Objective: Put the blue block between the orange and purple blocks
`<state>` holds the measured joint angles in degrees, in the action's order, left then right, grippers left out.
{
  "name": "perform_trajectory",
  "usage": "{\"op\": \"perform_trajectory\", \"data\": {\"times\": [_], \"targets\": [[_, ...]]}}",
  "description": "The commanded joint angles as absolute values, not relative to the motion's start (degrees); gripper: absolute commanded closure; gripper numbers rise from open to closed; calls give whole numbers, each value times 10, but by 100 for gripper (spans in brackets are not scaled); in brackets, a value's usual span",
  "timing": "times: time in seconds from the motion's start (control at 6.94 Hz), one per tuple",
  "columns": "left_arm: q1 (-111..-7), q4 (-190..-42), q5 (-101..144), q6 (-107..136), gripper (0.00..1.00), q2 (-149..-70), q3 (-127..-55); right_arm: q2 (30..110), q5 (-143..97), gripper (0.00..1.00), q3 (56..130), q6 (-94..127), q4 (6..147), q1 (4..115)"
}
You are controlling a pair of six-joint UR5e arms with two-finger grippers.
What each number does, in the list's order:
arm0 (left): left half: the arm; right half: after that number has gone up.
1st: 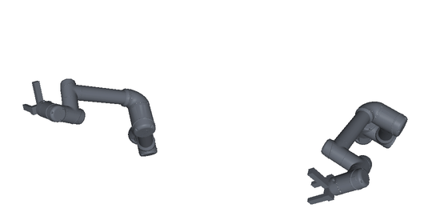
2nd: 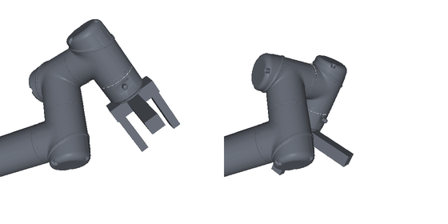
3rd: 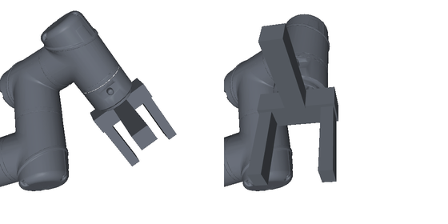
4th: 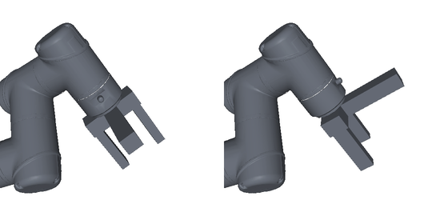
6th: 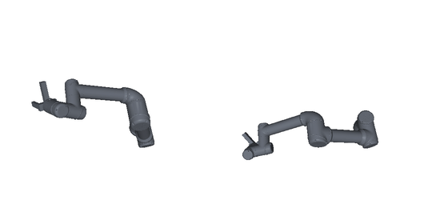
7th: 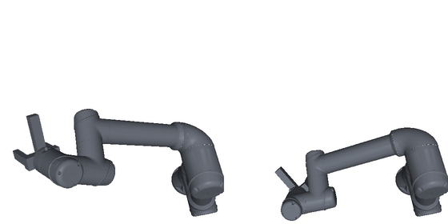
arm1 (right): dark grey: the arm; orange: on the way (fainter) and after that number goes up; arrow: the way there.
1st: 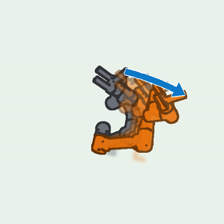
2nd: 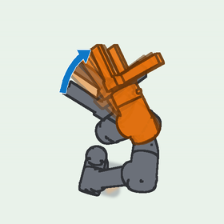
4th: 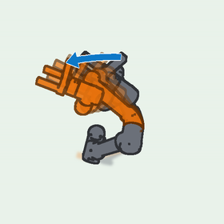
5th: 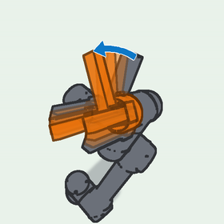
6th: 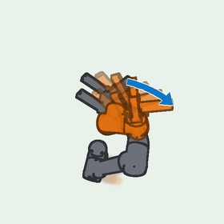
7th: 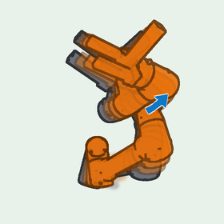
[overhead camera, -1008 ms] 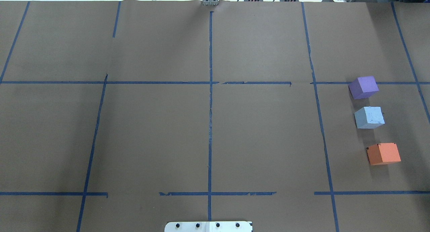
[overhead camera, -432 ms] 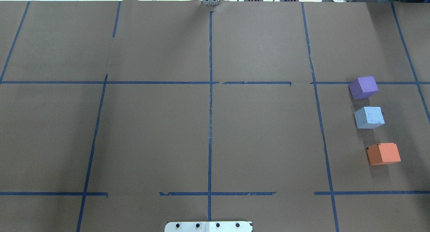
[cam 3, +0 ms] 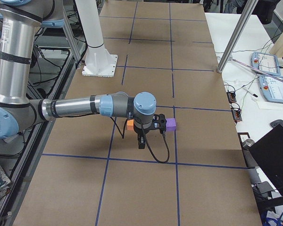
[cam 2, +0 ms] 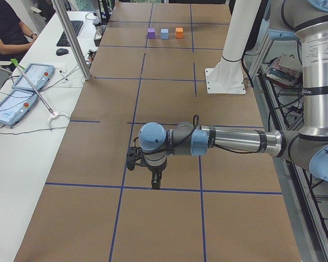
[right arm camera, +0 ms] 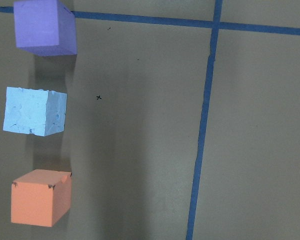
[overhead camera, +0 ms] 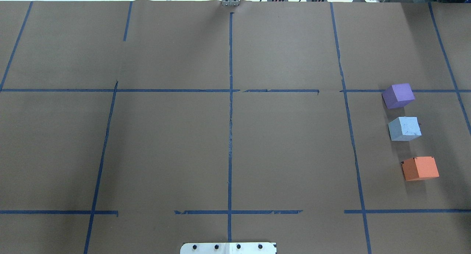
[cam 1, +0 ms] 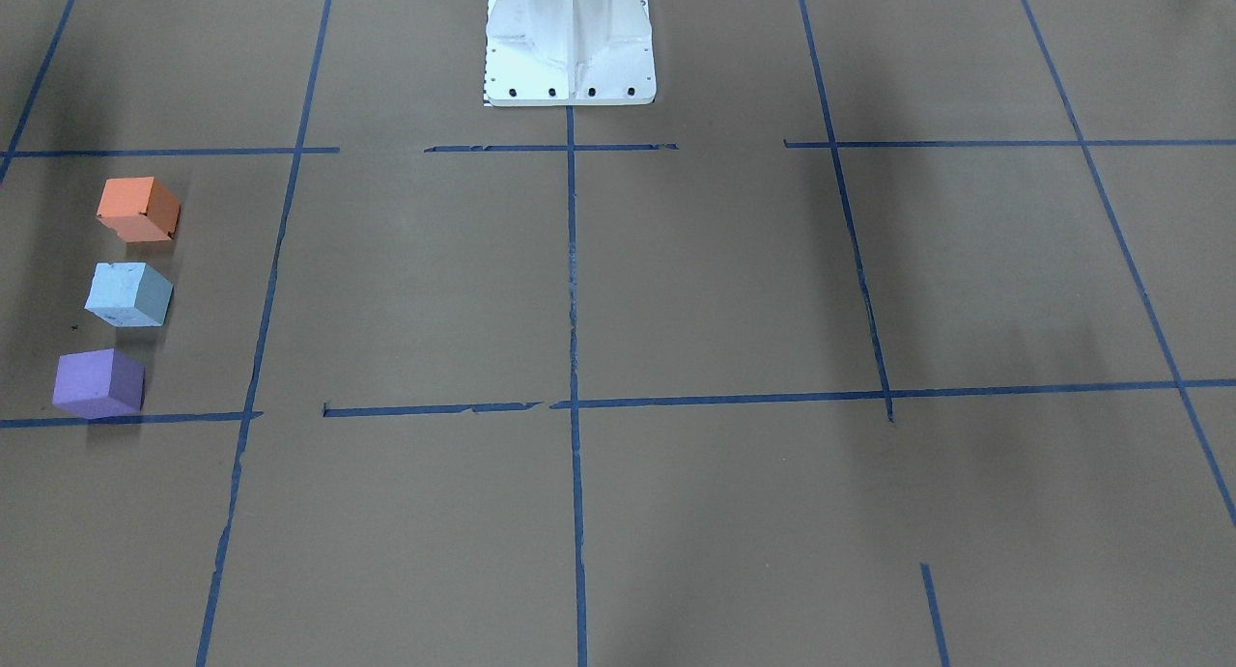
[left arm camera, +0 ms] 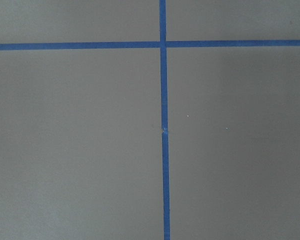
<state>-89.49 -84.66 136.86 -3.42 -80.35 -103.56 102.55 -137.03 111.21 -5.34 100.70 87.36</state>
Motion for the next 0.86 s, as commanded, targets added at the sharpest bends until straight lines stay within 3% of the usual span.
{"op": "perform_trajectory", "data": {"times": [0.0, 0.72], "targets": [[-890, -859, 1371, -57, 0, -795, -1041, 1024, -1366, 0, 1097, -54, 1002, 873], [-890, -853, 1364, -57, 0, -791, -1062, 1024, -1357, 0, 1097, -52, 997, 873]]}}
